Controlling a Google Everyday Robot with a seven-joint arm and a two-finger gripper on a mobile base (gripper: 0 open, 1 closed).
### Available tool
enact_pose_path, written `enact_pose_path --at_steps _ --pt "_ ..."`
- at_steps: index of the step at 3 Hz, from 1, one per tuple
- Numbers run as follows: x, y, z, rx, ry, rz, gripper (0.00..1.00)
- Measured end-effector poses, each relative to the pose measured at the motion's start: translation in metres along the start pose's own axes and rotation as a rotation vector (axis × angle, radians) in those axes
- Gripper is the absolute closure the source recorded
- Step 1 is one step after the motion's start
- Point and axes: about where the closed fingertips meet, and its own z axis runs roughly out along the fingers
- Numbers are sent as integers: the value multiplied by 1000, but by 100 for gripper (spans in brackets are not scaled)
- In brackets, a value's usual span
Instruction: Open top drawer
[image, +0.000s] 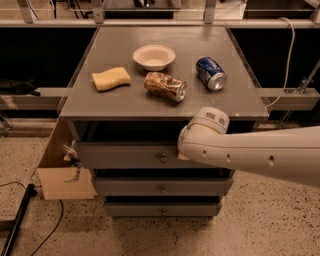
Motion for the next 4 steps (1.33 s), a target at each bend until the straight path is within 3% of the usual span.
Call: enact_pose_path --at_steps 1,4 --pt "7 9 -14 -8 -12 14 100" --pt "10 29 -41 -19 -44 65 100"
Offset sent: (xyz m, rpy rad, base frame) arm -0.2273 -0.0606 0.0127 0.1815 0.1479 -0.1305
